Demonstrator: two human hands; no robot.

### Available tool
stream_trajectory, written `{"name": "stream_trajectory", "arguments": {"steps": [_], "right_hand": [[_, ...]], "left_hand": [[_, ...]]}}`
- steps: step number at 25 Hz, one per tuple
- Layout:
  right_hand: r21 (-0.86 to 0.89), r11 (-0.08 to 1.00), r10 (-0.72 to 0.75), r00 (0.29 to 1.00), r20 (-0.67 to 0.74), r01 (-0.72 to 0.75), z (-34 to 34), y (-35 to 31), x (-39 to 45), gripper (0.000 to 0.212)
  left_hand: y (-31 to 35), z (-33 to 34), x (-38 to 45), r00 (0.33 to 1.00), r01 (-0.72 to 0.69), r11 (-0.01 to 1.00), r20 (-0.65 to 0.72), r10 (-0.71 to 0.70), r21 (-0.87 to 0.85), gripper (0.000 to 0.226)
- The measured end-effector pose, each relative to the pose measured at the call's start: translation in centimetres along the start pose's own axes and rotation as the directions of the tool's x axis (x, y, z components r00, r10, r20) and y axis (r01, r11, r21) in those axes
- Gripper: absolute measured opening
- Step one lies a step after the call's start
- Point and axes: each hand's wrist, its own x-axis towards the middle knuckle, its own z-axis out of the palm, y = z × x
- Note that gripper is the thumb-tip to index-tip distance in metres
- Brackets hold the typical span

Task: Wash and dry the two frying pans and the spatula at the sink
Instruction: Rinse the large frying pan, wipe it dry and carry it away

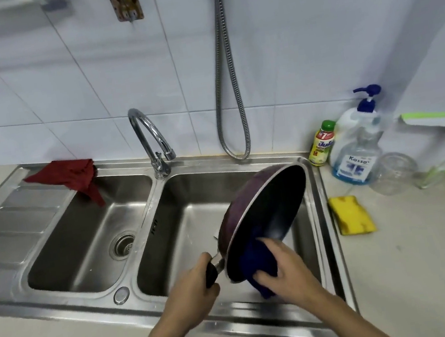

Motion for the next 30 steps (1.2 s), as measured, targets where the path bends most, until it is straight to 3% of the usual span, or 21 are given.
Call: {"name": "stream_trajectory", "arguments": {"steps": [2,4,6,8,10,12,15,17,20,22,27,30], "right_hand": [[0.099,0.991,-0.066,0.971,-0.230,0.090,-3.8,-1.6,-2.1,0.067],[0.014,0.969,-0.223,0.894,-0.389,0.247,-8.0,-2.5,-4.2,0.064],[-0.114,0.948,-0.316,0.834,-0.452,0.298,-10.8,-3.0,-5.1,0.063],[-0.188,0.958,-0.282,0.841,-0.462,0.218,-11.6,-3.0,-4.4,0.064],[-0.326,0.934,-0.264,0.897,-0.354,0.146,-11.1,-3.2,-3.3,0.066],[-0.485,0.850,-0.302,0.945,-0.128,0.206,-9.0,-3.6,-2.3,0.064],[-0.590,0.706,-0.396,0.909,0.128,0.391,-4.5,-5.3,-0.6,0.054],[-0.610,0.683,-0.404,0.904,0.143,0.401,-2.7,-6.7,1.3,0.050],[-0.502,0.835,-0.215,0.973,0.083,0.227,-2.7,-7.1,5.8,0.046],[-0.468,0.881,-0.050,0.997,0.051,0.069,-3.6,-6.0,9.9,0.044],[-0.573,0.778,0.269,0.961,-0.071,-0.260,-5.5,0.8,15.5,0.061],[-0.463,0.774,0.409,0.899,-0.156,-0.432,-7.2,5.4,13.0,0.057]], "left_hand": [[-0.1,0.3,0.0,0.999,-0.023,0.998,-0.042,0.026,0.052,0.026],[0.1,0.4,0.3,0.994,-0.047,0.992,-0.089,0.058,0.117,0.026],[0.1,0.6,0.4,0.987,-0.075,0.980,-0.125,0.099,0.183,0.028],[-0.1,0.8,0.4,0.983,-0.079,0.973,-0.145,0.112,0.215,0.033],[-0.3,1.0,0.1,0.976,-0.100,0.970,-0.166,0.139,0.222,0.038],[-0.1,1.2,-0.2,0.966,-0.142,0.968,-0.183,0.181,0.209,0.047],[0.4,1.3,-0.2,0.942,-0.190,0.944,-0.223,0.253,0.270,0.058],[0.3,1.5,-0.3,0.917,-0.187,0.927,-0.279,0.283,0.326,0.058],[0.1,1.5,-0.8,0.922,-0.050,0.923,-0.337,0.189,0.382,0.042],[-0.2,1.1,-1.3,0.924,0.027,0.919,-0.360,0.127,0.394,0.041],[-2.1,0.7,-2.1,0.942,0.050,0.899,-0.319,0.102,0.436,0.061],[-3.7,1.1,-2.0,0.944,0.107,0.922,-0.329,0.023,0.372,0.058]]}}
